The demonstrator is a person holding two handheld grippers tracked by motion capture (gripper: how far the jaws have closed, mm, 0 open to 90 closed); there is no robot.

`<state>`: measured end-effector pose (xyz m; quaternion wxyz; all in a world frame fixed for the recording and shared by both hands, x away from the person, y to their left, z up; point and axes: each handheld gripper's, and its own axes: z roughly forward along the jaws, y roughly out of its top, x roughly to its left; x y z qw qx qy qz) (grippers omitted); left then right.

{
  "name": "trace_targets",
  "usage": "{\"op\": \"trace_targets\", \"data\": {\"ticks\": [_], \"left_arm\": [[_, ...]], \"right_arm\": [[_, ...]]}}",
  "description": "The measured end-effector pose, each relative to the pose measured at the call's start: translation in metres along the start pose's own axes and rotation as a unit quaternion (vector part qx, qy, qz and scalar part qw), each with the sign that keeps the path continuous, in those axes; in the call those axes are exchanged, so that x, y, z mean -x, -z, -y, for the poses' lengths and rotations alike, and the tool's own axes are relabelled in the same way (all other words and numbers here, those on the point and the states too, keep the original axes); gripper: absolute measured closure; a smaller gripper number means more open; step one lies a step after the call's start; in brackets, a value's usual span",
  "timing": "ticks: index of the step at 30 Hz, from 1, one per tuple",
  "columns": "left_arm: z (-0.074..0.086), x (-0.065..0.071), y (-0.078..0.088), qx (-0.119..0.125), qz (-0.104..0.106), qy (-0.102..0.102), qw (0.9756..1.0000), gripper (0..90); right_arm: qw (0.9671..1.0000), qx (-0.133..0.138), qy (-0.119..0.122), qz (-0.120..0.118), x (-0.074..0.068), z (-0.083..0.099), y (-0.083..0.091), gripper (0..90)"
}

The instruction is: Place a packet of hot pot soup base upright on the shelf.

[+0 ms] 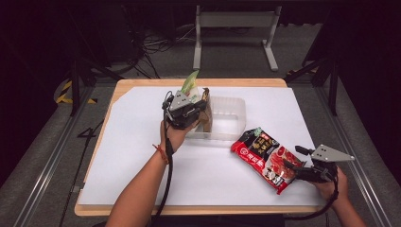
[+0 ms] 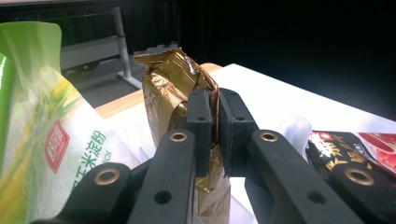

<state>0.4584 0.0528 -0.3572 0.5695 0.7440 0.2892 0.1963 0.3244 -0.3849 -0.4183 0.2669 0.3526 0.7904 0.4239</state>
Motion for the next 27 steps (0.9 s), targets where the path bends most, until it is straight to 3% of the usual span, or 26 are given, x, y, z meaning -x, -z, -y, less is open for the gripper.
{"op": "trace_targets", "data": {"ticks": [5, 13, 18, 27], "left_arm": [[-0.0011, 0.0003, 0.0005, -0.007, -0.001, -0.013, 0.9999, 83.3], [-0.0033, 0.0025, -0.0017, -0.012, 0.003, -0.028, 0.9995, 83.2], [-0.0026, 0.0025, -0.0032, -0.01, 0.008, -0.02, 0.9997, 83.7], [-0.0064, 0.0031, -0.0019, -0.02, 0.008, -0.032, 0.9993, 82.8]], "right_arm": [[1.0, 0.002, -0.004, -0.002, 0.0018, -0.0005, -0.0001, 37.2], [0.9995, 0.007, -0.017, 0.025, 0.0054, -0.001, 0.0018, 46.9], [0.9994, 0.006, -0.019, 0.027, 0.0054, -0.0011, 0.0015, 44.6], [0.9994, 0.006, -0.021, 0.026, 0.0058, -0.0007, 0.0027, 44.7]]}}
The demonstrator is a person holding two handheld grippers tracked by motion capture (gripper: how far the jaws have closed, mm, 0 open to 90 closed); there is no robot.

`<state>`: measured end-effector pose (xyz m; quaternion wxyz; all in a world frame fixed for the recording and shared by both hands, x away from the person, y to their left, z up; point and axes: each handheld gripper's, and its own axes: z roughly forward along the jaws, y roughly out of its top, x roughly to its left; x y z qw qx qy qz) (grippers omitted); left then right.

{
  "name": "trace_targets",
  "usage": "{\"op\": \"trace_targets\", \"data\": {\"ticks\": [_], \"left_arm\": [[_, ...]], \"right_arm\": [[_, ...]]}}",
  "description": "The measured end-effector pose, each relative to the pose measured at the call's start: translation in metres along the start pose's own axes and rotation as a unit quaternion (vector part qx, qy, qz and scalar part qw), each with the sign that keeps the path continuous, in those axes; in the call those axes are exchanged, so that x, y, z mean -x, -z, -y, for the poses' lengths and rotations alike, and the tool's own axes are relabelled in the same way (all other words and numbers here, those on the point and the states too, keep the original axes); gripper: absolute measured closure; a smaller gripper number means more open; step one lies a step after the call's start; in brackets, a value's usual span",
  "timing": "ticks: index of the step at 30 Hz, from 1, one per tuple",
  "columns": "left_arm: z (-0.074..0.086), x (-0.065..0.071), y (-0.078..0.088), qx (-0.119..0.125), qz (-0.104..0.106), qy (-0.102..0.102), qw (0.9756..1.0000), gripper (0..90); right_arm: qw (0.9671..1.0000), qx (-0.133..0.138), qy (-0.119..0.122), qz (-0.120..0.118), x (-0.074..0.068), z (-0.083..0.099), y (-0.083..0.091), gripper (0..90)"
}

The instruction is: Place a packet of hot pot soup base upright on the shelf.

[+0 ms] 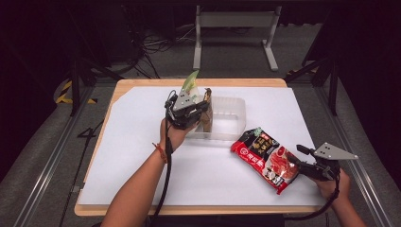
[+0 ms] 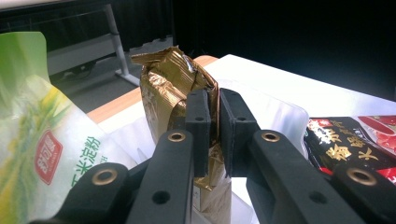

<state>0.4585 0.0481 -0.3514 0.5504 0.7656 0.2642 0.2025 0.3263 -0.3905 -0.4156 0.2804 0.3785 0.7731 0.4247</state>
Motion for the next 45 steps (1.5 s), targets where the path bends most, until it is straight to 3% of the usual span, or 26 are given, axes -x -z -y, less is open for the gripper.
{"op": "trace_targets", "data": {"ticks": [5, 12, 19, 20, 22, 23, 26, 30, 32, 35, 39, 45], "left_arm": [[-0.004, 0.0, 0.008, 0.011, 0.005, 0.001, 0.9999, 78.3], [-0.011, 0.006, 0.039, 0.02, 0.006, -0.028, 0.9994, 72.3], [-0.005, 0.011, 0.071, 0.005, 0.006, -0.059, 0.9983, 60.9], [-0.003, 0.012, 0.074, -0.002, 0.009, -0.065, 0.9979, 53.5], [0.007, 0.017, 0.083, -0.022, 0.014, -0.084, 0.9961, 48.9], [0.007, 0.017, 0.083, -0.022, 0.014, -0.084, 0.9961, 47.1], [0.028, 0.024, 0.091, -0.048, 0.018, -0.102, 0.9934, 41.5], [0.046, 0.027, 0.096, -0.073, 0.02, -0.111, 0.9909, 33.2], [0.057, 0.026, 0.099, -0.082, 0.019, -0.106, 0.9908, 31.8], [0.077, 0.019, 0.103, -0.098, 0.019, -0.081, 0.9918, 27.7], [0.097, 0.012, 0.107, -0.121, -0.001, -0.063, 0.9907, 22.5], [0.116, 0.014, 0.117, -0.143, -0.005, -0.063, 0.9877, 21.3]], "right_arm": [[1.0, -0.001, 0.0, 0.001, 0.0, 0.0, 0.0, 45.2], [1.0, -0.003, -0.003, 0.0, 0.001, 0.001, 0.0, 49.7], [1.0, -0.006, -0.005, 0.003, 0.002, 0.001, -0.001, 54.9], [0.9999, -0.01, -0.006, 0.003, 0.002, 0.001, -0.001, 56.7], [0.9999, -0.014, -0.006, 0.004, 0.002, 0.001, -0.001, 58.1], [0.9999, -0.014, -0.006, 0.004, 0.002, 0.001, -0.001, 58.1], [0.9998, -0.016, -0.008, 0.004, 0.003, 0.003, 0.0, 61.5], [0.9997, -0.018, -0.01, 0.014, 0.005, 0.003, 0.001, 66.5], [0.9996, -0.021, -0.009, 0.017, 0.006, 0.003, 0.0, 67.1], [0.9993, -0.024, -0.012, 0.028, 0.008, 0.003, 0.001, 70.2], [0.9985, -0.035, -0.017, 0.039, 0.012, 0.005, -0.001, 74.1], [0.9965, -0.06, -0.034, 0.047, 0.021, 0.009, -0.005, 77.2]]}}
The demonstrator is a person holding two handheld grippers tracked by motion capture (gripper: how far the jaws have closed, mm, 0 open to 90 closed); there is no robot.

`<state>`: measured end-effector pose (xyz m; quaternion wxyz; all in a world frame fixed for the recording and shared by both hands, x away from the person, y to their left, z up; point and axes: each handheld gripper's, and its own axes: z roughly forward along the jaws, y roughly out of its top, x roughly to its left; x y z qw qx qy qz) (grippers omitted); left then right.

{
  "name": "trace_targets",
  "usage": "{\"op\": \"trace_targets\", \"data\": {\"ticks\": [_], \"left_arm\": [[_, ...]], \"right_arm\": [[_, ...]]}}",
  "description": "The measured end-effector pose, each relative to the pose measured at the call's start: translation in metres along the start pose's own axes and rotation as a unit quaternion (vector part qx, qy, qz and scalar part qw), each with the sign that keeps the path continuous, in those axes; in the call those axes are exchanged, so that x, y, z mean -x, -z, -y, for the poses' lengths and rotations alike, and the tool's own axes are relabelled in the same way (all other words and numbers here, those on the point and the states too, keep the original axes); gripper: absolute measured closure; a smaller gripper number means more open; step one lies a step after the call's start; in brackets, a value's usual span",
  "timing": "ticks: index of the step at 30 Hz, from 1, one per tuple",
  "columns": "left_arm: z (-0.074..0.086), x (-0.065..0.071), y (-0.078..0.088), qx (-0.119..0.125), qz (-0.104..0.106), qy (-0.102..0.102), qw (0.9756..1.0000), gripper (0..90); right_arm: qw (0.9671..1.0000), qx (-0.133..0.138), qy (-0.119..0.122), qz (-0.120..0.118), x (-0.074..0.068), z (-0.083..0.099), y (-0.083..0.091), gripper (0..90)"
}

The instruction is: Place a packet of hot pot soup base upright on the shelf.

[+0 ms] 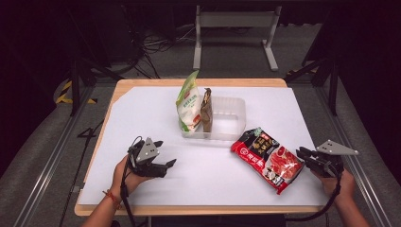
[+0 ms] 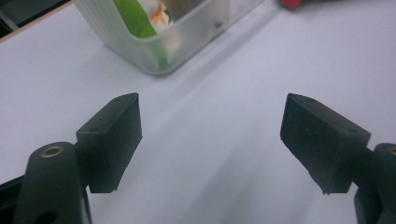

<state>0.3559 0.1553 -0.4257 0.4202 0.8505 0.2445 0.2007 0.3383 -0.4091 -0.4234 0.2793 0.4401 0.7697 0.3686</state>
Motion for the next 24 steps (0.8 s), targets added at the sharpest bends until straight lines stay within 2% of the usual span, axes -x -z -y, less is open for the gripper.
{"op": "trace_targets", "data": {"ticks": [4, 6, 10, 13, 14, 16, 24], "left_arm": [[0.01, 0.003, 0.002, -0.006, 0.004, 0.009, 0.9999, 21.4], [0.014, 0.004, 0.007, -0.002, 0.004, 0.018, 0.9998, 21.4], [0.015, 0.004, 0.01, 0.007, 0.003, 0.025, 0.9997, 21.4], [0.015, 0.004, 0.01, 0.007, 0.004, 0.026, 0.9996, 21.4], [0.015, 0.004, 0.009, 0.006, 0.004, 0.024, 0.9997, 21.4], [0.014, 0.005, 0.009, 0.005, 0.003, 0.026, 0.9997, 21.3], [0.013, 0.004, 0.005, 0.004, 0.012, 0.026, 0.9996, 21.2]], "right_arm": [[0.9999, -0.014, -0.006, -0.004, 0.003, 0.002, -0.003, 82.2], [0.9996, -0.026, -0.003, -0.012, 0.003, 0.003, -0.006, 89.1], [0.9988, -0.046, 0.01, -0.015, 0.0, 0.002, -0.01, 90.0], [0.9987, -0.046, 0.01, -0.021, 0.002, 0.002, -0.01, 90.0], [0.998, -0.044, 0.006, -0.046, 0.004, 0.003, -0.01, 90.0], [0.9973, -0.044, 0.009, -0.058, 0.004, 0.003, -0.01, 90.0], [0.9964, -0.043, 0.03, -0.066, -0.003, 0.001, -0.011, 90.0]]}}
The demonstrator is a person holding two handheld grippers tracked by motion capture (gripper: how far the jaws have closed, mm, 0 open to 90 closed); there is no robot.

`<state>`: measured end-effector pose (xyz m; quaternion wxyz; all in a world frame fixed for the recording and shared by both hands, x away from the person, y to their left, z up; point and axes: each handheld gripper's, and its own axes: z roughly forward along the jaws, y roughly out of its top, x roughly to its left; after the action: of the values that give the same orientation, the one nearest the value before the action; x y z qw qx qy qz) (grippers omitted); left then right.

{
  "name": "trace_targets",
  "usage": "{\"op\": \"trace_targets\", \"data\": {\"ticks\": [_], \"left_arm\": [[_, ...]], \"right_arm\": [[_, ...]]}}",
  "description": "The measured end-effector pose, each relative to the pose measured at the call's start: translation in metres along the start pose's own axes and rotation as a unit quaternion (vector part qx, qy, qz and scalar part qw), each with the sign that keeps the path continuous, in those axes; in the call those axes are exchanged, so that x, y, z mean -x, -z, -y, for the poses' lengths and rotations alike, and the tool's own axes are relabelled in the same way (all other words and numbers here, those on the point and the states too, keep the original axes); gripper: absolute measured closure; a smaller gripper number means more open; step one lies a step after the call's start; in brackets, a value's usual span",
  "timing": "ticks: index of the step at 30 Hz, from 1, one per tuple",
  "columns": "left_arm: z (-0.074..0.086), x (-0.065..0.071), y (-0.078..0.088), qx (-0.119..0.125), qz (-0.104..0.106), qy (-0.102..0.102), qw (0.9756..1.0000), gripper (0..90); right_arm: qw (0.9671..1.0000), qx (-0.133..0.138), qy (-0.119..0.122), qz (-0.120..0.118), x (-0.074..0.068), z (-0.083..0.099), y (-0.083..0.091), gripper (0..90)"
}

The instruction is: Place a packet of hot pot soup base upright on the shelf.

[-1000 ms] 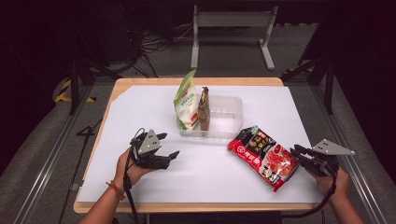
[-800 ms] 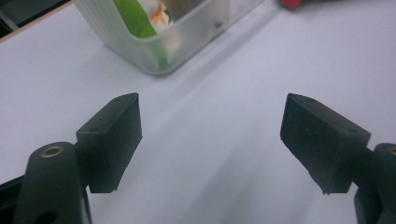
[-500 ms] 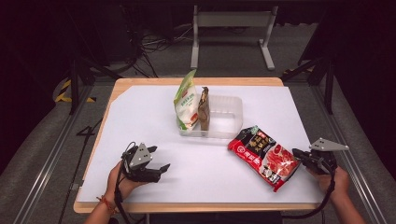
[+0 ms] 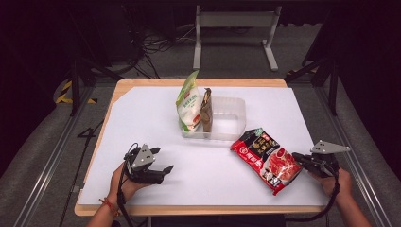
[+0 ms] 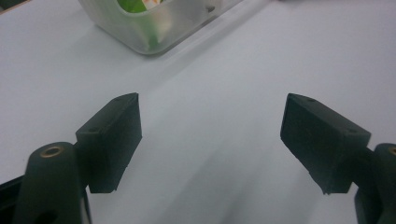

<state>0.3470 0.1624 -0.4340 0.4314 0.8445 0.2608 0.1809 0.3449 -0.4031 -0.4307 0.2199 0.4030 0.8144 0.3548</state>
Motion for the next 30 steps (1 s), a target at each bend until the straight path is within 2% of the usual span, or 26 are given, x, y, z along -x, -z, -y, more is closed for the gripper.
{"op": "trace_targets", "data": {"ticks": [7, 12, 13, 14, 22, 23, 26, 27, 28, 30], "left_arm": [[0.001, -0.001, -0.001, -0.001, 0.0, 0.002, 1.0, 21.4], [0.002, -0.002, -0.001, 0.0, -0.001, 0.007, 1.0, 21.1], [0.002, -0.002, -0.001, 0.0, -0.001, 0.007, 1.0, 20.9], [0.002, -0.002, -0.001, 0.0, -0.001, 0.009, 1.0, 20.7], [0.001, -0.002, -0.003, 0.001, 0.005, 0.013, 0.9999, 20.6], [0.001, -0.002, -0.003, 0.001, 0.003, 0.011, 0.9999, 20.6], [0.001, -0.002, -0.002, 0.003, 0.002, 0.011, 0.9999, 20.6], [0.001, -0.002, -0.001, 0.004, 0.002, 0.013, 0.9999, 20.5], [0.002, -0.002, -0.001, 0.005, 0.002, 0.014, 0.9999, 20.6], [0.002, -0.003, -0.001, 0.007, 0.002, 0.015, 0.9999, 20.6]], "right_arm": [[0.9991, -0.005, 0.026, -0.032, -0.013, -0.003, -0.001, 90.0], [0.9969, -0.01, 0.056, -0.054, -0.026, -0.006, -0.002, 90.0], [0.9969, -0.01, 0.056, -0.054, -0.026, -0.006, -0.002, 90.0], [0.9957, -0.007, 0.066, -0.065, -0.029, -0.007, -0.002, 90.0], [0.9923, 0.003, 0.084, -0.09, -0.039, -0.011, 0.002, 90.0], [0.9919, -0.001, 0.091, -0.089, -0.042, -0.012, 0.002, 90.0], [0.9927, -0.006, 0.088, -0.083, -0.041, -0.013, 0.001, 90.0], [0.9937, -0.016, 0.09, -0.066, -0.04, -0.012, -0.002, 90.0], [0.9945, -0.021, 0.087, -0.054, -0.038, -0.011, -0.004, 90.0], [0.9965, -0.027, 0.065, -0.044, -0.031, -0.009, -0.008, 90.0]]}}
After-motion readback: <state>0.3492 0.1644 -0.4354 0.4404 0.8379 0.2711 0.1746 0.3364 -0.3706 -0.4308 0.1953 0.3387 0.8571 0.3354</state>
